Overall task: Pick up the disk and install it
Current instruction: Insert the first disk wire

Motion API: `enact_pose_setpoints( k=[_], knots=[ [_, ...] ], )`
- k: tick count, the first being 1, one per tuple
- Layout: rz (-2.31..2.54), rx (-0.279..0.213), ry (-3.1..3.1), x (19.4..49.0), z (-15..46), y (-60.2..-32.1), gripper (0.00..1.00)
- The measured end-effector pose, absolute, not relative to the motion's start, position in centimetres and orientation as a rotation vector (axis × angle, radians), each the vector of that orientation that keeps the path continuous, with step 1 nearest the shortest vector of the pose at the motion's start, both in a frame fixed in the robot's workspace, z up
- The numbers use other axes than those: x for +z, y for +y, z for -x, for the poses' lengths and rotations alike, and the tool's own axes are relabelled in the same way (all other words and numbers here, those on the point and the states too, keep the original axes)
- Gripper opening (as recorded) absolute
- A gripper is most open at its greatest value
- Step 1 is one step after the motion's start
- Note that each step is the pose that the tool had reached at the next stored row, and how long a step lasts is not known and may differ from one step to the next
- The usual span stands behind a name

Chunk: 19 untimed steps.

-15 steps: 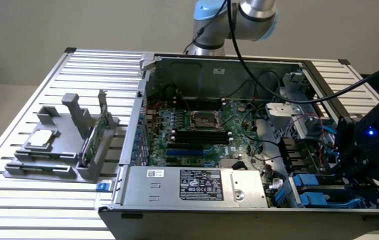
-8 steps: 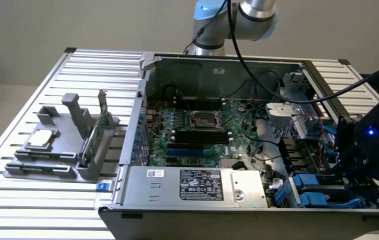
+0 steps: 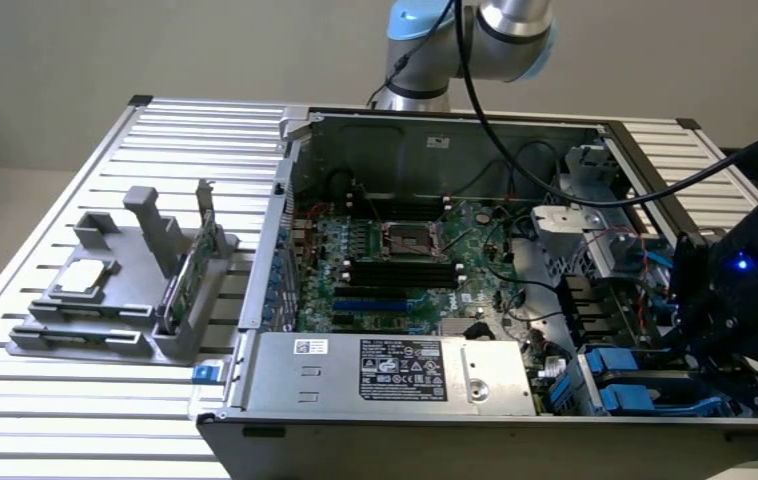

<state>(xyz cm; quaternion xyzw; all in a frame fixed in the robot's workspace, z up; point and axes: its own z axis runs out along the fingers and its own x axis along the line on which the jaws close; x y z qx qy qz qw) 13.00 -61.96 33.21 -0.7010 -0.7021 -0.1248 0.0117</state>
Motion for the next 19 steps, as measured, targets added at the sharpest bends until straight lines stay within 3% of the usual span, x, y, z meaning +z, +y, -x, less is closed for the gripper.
enact_pose_setpoints(
  k=[19],
  knots=[
    [2.187, -0.383, -2.191, 33.11, -13.21, -61.96, 0.18]
  ],
)
